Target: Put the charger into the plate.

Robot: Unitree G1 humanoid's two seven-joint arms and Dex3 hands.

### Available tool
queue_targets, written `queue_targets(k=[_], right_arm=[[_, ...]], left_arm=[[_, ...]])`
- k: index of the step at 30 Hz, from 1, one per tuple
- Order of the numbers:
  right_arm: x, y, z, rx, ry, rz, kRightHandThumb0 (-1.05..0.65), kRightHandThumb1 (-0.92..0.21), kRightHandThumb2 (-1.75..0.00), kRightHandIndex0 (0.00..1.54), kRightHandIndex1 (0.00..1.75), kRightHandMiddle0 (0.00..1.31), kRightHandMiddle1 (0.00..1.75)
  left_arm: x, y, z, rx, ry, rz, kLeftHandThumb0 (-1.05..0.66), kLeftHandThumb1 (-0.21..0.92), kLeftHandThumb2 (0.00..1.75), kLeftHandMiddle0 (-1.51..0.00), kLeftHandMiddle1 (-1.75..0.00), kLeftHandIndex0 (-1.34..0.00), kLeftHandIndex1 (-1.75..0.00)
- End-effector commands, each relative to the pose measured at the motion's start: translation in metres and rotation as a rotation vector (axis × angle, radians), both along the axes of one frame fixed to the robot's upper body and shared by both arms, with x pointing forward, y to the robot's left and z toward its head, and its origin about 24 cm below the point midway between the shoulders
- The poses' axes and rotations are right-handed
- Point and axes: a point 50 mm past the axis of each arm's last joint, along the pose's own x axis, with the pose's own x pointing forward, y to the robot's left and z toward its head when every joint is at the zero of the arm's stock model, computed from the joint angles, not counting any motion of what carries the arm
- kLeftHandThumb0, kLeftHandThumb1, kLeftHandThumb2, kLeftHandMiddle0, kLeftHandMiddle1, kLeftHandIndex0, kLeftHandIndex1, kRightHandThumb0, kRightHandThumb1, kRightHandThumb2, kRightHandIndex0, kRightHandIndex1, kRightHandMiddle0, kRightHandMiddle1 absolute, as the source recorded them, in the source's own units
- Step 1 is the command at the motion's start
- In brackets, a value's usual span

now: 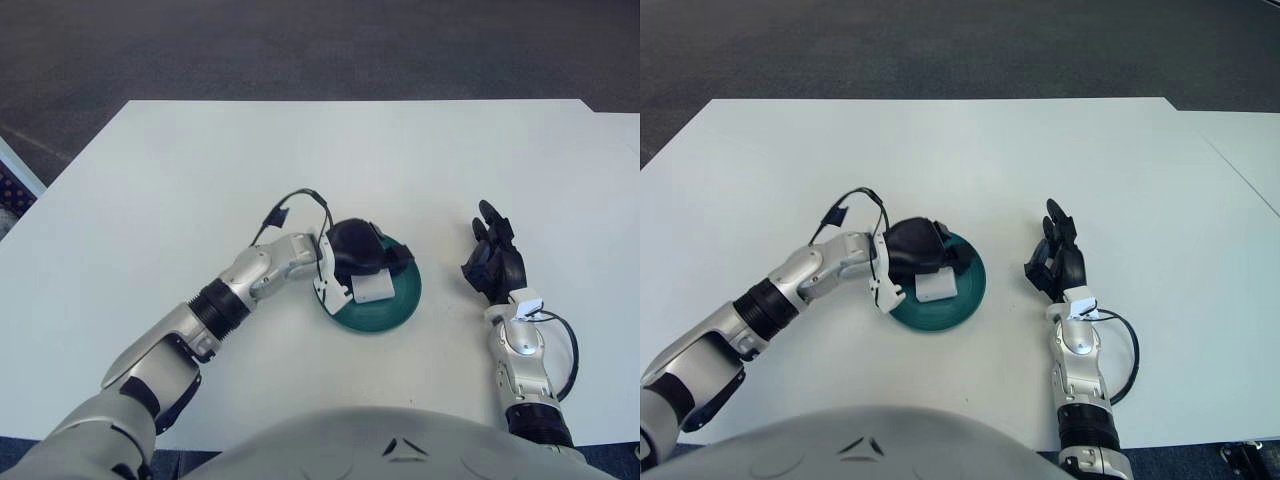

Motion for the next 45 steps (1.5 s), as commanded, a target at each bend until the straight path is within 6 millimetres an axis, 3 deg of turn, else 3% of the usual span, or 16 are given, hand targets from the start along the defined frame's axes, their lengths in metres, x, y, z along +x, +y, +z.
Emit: queue_targets(k=[1,7,13,18,21,27,29,31,34,36,38,39,40,42,44,45], right_arm=[[-0.008,0.008,-0.016,0.036,0.099,0.000,-0.93,-0.92,-1.03,0.16,0.01,0.00,0.34],[-0.008,0.011,-0.016,0.069,0.097,-0.015,-0.89,-0.92,-1.02,0.19,0.02,0.00,0.35],[-0.008,0.012,-0.016,0.078,0.090,-0.018,-0.87,-0.92,-1.03,0.21,0.02,0.00,0.36],[-0.007,0.013,-0.016,0.071,0.086,-0.014,-0.87,-0.92,-1.03,0.21,0.02,0.00,0.36],[-0.007,0.013,-0.015,0.069,0.085,-0.016,-0.86,-0.92,-1.04,0.21,0.01,0.00,0.35],[-0.006,0.013,-0.016,0.075,0.087,-0.016,-0.87,-0.92,-1.04,0.20,0.01,0.00,0.34],[-0.005,0.013,-0.016,0.079,0.087,-0.015,-0.87,-0.92,-1.04,0.20,0.01,0.00,0.34],[-0.005,0.013,-0.016,0.084,0.086,-0.016,-0.88,-0.92,-1.04,0.20,0.00,0.00,0.34],[-0.004,0.013,-0.016,0.094,0.085,-0.016,-0.88,-0.92,-1.03,0.20,0.00,0.00,0.35],[-0.003,0.012,-0.016,0.097,0.085,-0.016,-0.87,-0.92,-1.03,0.20,0.00,0.00,0.36],[-0.003,0.012,-0.016,0.099,0.085,-0.016,-0.87,-0.92,-1.03,0.20,0.00,0.00,0.36],[-0.003,0.012,-0.016,0.100,0.084,-0.016,-0.87,-0.92,-1.03,0.20,0.00,0.00,0.36],[-0.002,0.012,-0.016,0.101,0.084,-0.016,-0.87,-0.92,-1.03,0.20,0.00,0.00,0.37],[-0.002,0.012,-0.016,0.102,0.084,-0.017,-0.87,-0.92,-1.03,0.21,0.00,0.00,0.37],[-0.002,0.012,-0.016,0.103,0.084,-0.017,-0.87,-0.92,-1.03,0.21,0.00,0.00,0.38],[-0.001,0.012,-0.016,0.104,0.084,-0.017,-0.87,-0.92,-1.03,0.21,0.01,0.00,0.38]], left_arm=[[0.004,0.003,-0.004,0.052,-0.029,-0.026,0.00,0.06,1.59,-0.83,-1.66,-0.58,-1.75],[0.007,0.002,-0.009,0.113,-0.041,-0.058,0.00,0.02,1.66,-0.84,-1.72,-0.61,-1.75],[0.010,0.001,-0.013,0.148,-0.043,-0.062,0.00,-0.01,1.64,-0.85,-1.74,-0.71,-1.59],[0.012,0.002,-0.019,0.151,-0.049,-0.065,-0.01,0.04,1.53,-0.81,-1.75,-0.76,-1.43],[0.013,0.002,-0.021,0.154,-0.053,-0.070,-0.01,0.14,1.49,-0.67,-1.75,-0.65,-1.64],[0.014,0.001,-0.023,0.157,-0.063,-0.082,-0.01,0.22,1.43,-0.58,-1.75,-0.57,-1.72],[0.014,0.001,-0.023,0.158,-0.066,-0.082,-0.21,0.37,1.14,-0.83,-1.75,-0.60,-1.60],[0.015,0.001,-0.022,0.157,-0.068,-0.082,-0.33,0.49,0.91,-0.98,-1.75,-0.63,-1.50],[0.015,0.001,-0.018,0.128,-0.075,-0.082,-0.37,0.56,0.78,-1.04,-1.75,-0.63,-1.45],[0.015,0.001,-0.016,0.113,-0.071,-0.076,-0.38,0.68,0.63,-1.05,-1.75,-0.56,-1.47],[0.015,0.001,-0.016,0.115,-0.054,-0.064,-0.37,0.78,0.51,-0.94,-1.75,-0.48,-1.51],[0.016,0.001,-0.016,0.121,-0.044,-0.058,-0.54,0.83,0.43,-0.68,-1.75,-0.33,-1.52],[0.016,0.001,-0.017,0.139,-0.030,-0.052,-0.61,0.85,0.40,-0.59,-1.75,-0.28,-1.53],[0.017,0.001,-0.017,0.160,-0.014,-0.047,-0.80,0.89,0.37,-0.33,-1.42,-0.11,-1.50],[0.017,0.001,-0.016,0.203,-0.007,-0.065,-0.87,0.91,0.36,-0.25,-1.30,-0.06,-1.49],[0.017,0.000,-0.016,0.233,-0.004,-0.079,-0.94,0.91,0.41,-0.18,-0.89,-0.04,-1.08]])
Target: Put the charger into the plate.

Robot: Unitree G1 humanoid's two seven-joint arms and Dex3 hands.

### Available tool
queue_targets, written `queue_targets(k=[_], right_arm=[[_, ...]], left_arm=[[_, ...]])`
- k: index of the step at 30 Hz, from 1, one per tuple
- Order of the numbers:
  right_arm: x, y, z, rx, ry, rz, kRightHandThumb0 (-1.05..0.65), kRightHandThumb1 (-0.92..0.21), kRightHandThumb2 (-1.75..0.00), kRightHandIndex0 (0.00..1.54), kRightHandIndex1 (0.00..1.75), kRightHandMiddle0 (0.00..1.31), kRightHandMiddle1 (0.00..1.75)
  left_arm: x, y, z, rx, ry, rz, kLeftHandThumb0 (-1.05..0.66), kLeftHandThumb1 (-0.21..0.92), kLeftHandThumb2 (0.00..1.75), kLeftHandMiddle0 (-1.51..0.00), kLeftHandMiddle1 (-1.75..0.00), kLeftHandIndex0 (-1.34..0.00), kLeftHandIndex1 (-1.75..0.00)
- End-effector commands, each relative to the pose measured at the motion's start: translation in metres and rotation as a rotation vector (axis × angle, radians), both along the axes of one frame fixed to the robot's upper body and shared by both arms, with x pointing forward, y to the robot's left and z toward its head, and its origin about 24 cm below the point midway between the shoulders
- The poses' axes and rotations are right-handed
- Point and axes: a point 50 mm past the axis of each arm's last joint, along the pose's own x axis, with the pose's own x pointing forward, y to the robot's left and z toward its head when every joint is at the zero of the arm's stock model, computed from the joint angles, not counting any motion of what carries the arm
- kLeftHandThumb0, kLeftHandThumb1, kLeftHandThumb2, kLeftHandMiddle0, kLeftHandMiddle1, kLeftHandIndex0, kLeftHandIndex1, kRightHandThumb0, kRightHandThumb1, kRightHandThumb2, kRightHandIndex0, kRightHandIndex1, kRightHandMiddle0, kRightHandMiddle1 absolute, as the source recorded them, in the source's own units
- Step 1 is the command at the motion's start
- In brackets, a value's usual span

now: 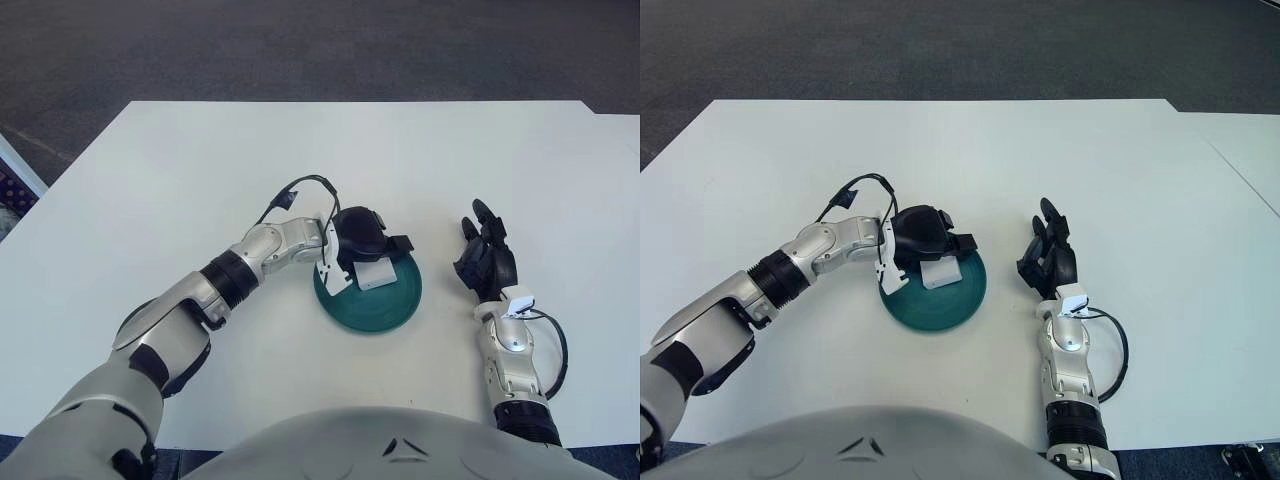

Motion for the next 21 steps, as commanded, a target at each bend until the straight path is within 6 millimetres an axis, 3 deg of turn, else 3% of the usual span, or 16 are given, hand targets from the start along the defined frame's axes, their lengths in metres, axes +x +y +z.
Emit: queue_targets(k=[1,4,7,21], right_arm=[[-0.0062,0.0018,-0.0158,0.036,0.084,-0.008,-0.86,-0.92,-1.03,0.21,0.01,0.00,0.39],[-0.0055,0.0015,-0.0159,0.033,0.089,-0.006,-0.86,-0.92,-1.03,0.21,0.00,0.00,0.39],[-0.0052,0.0012,-0.0162,0.032,0.094,-0.005,-0.87,-0.92,-1.02,0.21,0.00,0.00,0.39],[-0.0034,-0.0006,-0.0181,0.045,0.101,-0.009,-0.88,-0.92,-1.00,0.23,0.01,0.00,0.42]], left_arm=[[-0.0063,0.0052,-0.0175,0.194,0.061,-0.040,-0.98,0.91,0.46,-0.13,-0.57,-0.02,-0.76],[-0.0075,0.0047,-0.0130,0.270,0.073,-0.074,-1.02,0.92,0.53,-0.04,-0.19,-0.01,-0.29],[-0.0086,0.0050,-0.0119,0.306,0.087,-0.090,-1.04,0.92,0.53,-0.01,-0.06,0.00,-0.09],[-0.0129,0.0114,-0.0130,0.301,0.113,-0.098,-1.05,0.92,0.51,0.00,0.00,0.00,0.00]])
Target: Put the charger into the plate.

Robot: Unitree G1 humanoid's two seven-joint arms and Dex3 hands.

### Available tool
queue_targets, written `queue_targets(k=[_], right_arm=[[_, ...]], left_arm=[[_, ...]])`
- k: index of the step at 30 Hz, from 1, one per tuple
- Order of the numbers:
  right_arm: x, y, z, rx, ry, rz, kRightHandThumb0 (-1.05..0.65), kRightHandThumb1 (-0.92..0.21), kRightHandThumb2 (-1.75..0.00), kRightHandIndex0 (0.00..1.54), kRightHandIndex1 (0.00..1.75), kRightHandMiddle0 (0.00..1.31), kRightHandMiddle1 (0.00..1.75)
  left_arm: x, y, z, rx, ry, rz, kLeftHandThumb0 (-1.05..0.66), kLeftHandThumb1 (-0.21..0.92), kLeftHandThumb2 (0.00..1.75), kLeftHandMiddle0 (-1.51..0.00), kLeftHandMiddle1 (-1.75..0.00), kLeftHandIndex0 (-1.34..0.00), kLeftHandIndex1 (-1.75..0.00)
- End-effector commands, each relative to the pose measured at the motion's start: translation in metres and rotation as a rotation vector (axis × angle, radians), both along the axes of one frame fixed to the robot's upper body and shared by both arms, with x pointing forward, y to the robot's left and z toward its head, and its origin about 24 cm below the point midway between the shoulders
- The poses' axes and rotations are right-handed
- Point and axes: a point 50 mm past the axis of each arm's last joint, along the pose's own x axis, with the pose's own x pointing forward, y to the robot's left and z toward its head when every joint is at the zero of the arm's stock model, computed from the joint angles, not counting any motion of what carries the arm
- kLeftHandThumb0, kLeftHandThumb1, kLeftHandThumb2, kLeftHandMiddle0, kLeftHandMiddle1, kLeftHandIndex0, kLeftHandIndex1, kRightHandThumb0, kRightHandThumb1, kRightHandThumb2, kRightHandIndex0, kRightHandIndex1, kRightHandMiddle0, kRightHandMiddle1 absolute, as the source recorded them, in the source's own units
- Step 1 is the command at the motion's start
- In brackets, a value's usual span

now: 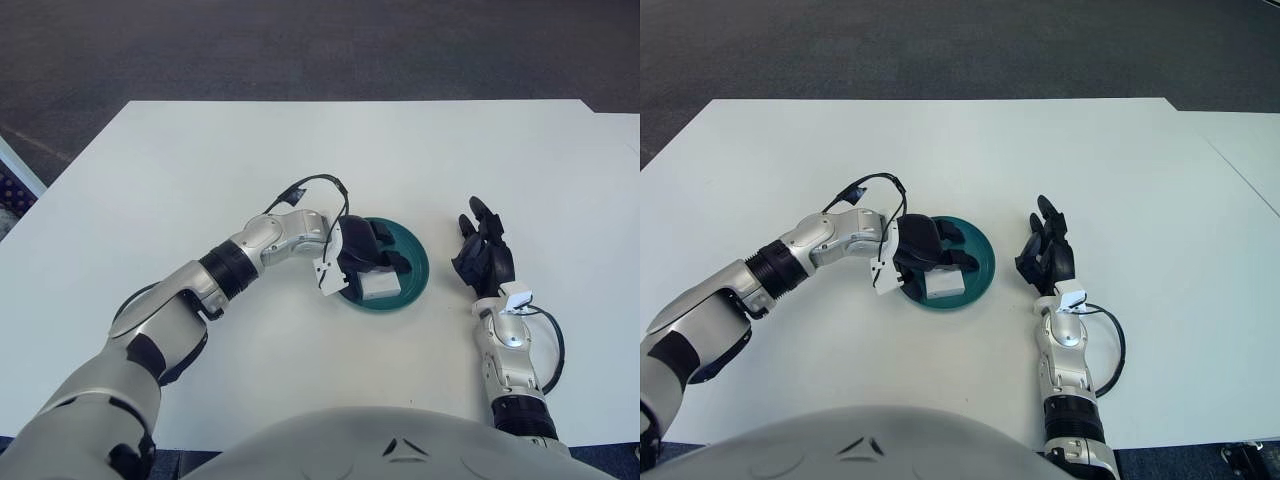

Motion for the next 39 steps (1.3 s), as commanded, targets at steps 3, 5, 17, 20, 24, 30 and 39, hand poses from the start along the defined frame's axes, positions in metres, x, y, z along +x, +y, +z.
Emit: queue_targets(k=[3,5,17,20,24,30,39], right_arm=[[-0.008,-0.001,-0.018,0.022,0.100,-0.010,-0.88,-0.92,-1.00,0.23,0.01,0.00,0.42],[-0.008,-0.001,-0.018,0.022,0.100,-0.010,-0.88,-0.92,-1.00,0.22,0.00,0.00,0.41],[-0.008,0.001,-0.019,0.015,0.081,-0.019,-0.87,-0.92,-1.01,0.25,0.02,0.00,0.42],[-0.006,0.001,-0.020,0.006,0.068,-0.021,-0.89,-0.92,-1.02,0.26,0.01,0.00,0.43],[-0.006,0.000,-0.020,-0.006,0.067,-0.015,-0.91,-0.92,-1.03,0.25,0.01,0.00,0.43],[-0.008,-0.002,-0.020,-0.019,0.098,-0.010,-0.93,-0.92,-1.02,0.23,0.00,0.00,0.42],[-0.008,-0.001,-0.023,0.028,0.106,-0.014,-0.92,-0.92,-0.99,0.24,0.01,0.00,0.40]], left_arm=[[-0.006,0.010,-0.014,0.061,0.030,-0.006,-1.05,0.92,0.51,0.00,0.00,0.00,0.00],[-0.005,0.010,-0.013,0.058,0.030,-0.005,-1.05,0.92,0.51,0.00,0.00,0.00,0.00],[0.043,0.041,0.033,-0.193,0.001,0.238,-1.05,0.92,0.46,0.00,0.00,0.00,0.00],[0.064,0.052,0.045,-0.476,0.074,0.430,-1.05,0.92,0.46,0.00,0.00,0.00,0.00],[0.070,0.056,0.056,-0.708,0.158,0.541,-1.05,0.92,0.48,0.00,0.00,0.00,0.00],[0.081,0.076,0.079,-1.136,0.330,0.725,-1.05,0.92,0.55,0.00,0.00,-0.01,0.00],[0.090,0.099,0.092,-1.766,0.808,0.835,-1.05,0.92,0.65,-0.02,-0.01,-0.11,-0.07]])
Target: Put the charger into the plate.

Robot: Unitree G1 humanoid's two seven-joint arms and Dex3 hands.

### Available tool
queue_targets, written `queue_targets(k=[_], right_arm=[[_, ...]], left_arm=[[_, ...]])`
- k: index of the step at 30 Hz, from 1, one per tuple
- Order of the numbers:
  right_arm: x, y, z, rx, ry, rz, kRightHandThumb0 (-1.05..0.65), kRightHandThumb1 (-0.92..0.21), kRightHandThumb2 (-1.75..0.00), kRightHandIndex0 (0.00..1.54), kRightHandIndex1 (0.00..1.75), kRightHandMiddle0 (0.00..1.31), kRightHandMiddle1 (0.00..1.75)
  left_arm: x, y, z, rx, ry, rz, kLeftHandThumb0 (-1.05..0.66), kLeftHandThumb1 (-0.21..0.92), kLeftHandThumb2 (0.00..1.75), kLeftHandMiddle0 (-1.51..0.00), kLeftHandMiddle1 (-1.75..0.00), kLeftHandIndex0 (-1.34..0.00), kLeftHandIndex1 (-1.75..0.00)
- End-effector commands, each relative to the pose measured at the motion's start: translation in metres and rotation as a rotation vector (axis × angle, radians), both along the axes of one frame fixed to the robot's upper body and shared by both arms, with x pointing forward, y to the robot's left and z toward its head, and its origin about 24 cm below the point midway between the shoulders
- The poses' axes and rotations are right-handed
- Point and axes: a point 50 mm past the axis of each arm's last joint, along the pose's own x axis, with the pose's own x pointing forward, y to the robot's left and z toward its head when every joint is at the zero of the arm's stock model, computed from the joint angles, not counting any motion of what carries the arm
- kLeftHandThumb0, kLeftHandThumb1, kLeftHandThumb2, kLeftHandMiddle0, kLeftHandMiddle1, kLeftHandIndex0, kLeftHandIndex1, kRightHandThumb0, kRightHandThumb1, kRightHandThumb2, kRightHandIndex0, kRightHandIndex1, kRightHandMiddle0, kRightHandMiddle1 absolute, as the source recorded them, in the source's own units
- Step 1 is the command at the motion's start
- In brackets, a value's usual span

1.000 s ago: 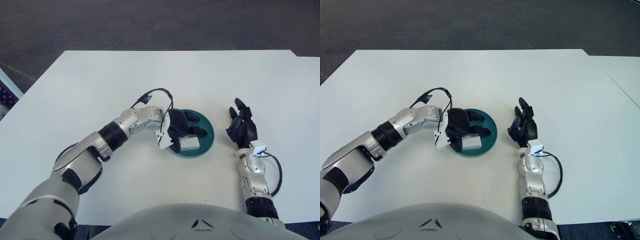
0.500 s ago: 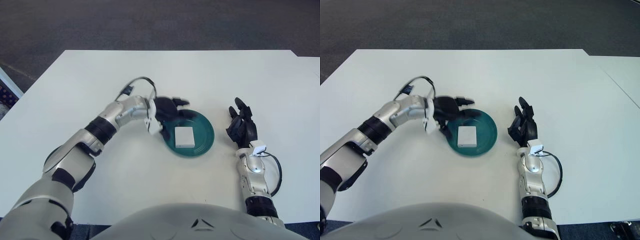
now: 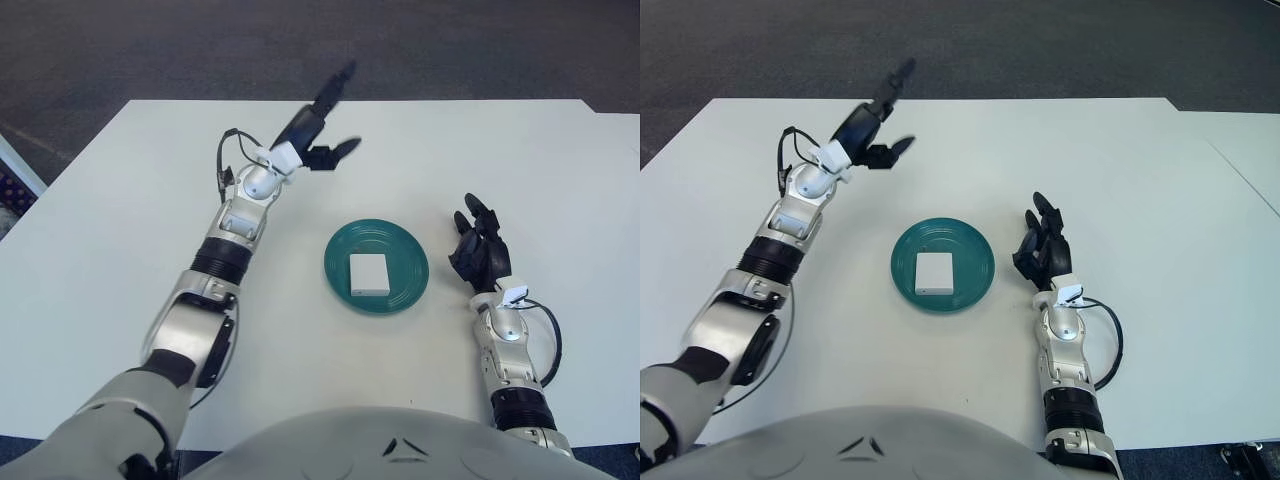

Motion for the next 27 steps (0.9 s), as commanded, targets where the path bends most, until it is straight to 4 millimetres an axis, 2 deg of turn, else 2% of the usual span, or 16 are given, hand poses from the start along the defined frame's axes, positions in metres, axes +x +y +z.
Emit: queue_targets(k=[1,5,6,8,13,14,17,19,22,24,27], right_arm=[[-0.013,0.000,-0.024,0.059,0.120,-0.021,-0.92,-0.92,-0.99,0.24,0.01,0.00,0.40],[-0.013,0.000,-0.025,0.065,0.117,-0.019,-0.91,-0.92,-0.99,0.24,0.01,0.00,0.39],[-0.013,0.000,-0.025,0.065,0.117,-0.019,-0.91,-0.92,-0.99,0.24,0.01,0.00,0.39],[-0.013,0.000,-0.025,0.065,0.117,-0.018,-0.91,-0.92,-0.99,0.24,0.00,0.00,0.38],[-0.013,0.002,-0.025,0.063,0.109,-0.017,-0.90,-0.92,-0.99,0.23,0.00,0.00,0.37],[-0.013,0.002,-0.025,0.062,0.108,-0.016,-0.90,-0.92,-0.99,0.23,0.00,0.00,0.36],[-0.013,0.004,-0.025,0.055,0.104,-0.017,-0.90,-0.92,-1.00,0.22,0.00,0.00,0.36],[-0.013,0.004,-0.025,0.049,0.098,-0.016,-0.90,-0.92,-1.01,0.22,0.00,0.00,0.36],[-0.013,0.004,-0.024,0.041,0.091,-0.012,-0.90,-0.92,-1.01,0.22,0.00,0.00,0.36],[-0.013,0.005,-0.024,0.041,0.097,-0.006,-0.90,-0.92,-1.01,0.22,0.00,0.00,0.36],[-0.014,0.006,-0.024,0.033,0.099,-0.001,-0.91,-0.92,-1.02,0.22,0.00,0.00,0.37]], left_arm=[[0.006,0.021,-0.003,-0.331,0.142,0.033,-1.05,0.92,0.66,-0.03,-0.01,-0.11,-0.07],[0.009,0.027,0.000,-0.592,0.202,-0.024,-1.05,0.92,0.69,-0.03,-0.01,-0.11,-0.08],[0.008,0.027,0.002,-0.673,0.212,-0.048,-1.05,0.92,0.79,-0.02,-0.01,-0.07,-0.05],[0.007,0.028,0.005,-0.784,0.226,-0.088,-1.05,0.92,0.78,-0.01,0.00,-0.08,-0.05],[-0.003,0.030,0.001,-0.930,0.271,-0.149,-1.05,0.92,0.82,0.00,0.00,-0.05,-0.04],[-0.006,0.030,-0.004,-0.937,0.286,-0.146,-1.05,0.92,0.82,0.00,0.00,-0.05,-0.04],[-0.019,0.032,-0.048,-0.962,0.396,-0.065,-1.05,0.92,0.86,0.00,0.00,-0.02,-0.02],[-0.024,0.034,-0.068,-0.967,0.452,-0.004,-1.05,0.92,0.88,0.00,0.00,-0.01,-0.01],[-0.034,0.034,-0.089,-0.943,0.503,0.095,-1.05,0.92,0.89,0.00,0.00,0.00,0.00],[-0.048,0.030,-0.106,-0.917,0.528,0.191,-1.05,0.92,0.91,0.00,0.00,0.00,0.00],[-0.057,0.023,-0.121,-0.896,0.547,0.267,-1.05,0.92,0.93,0.00,0.00,0.00,0.00]])
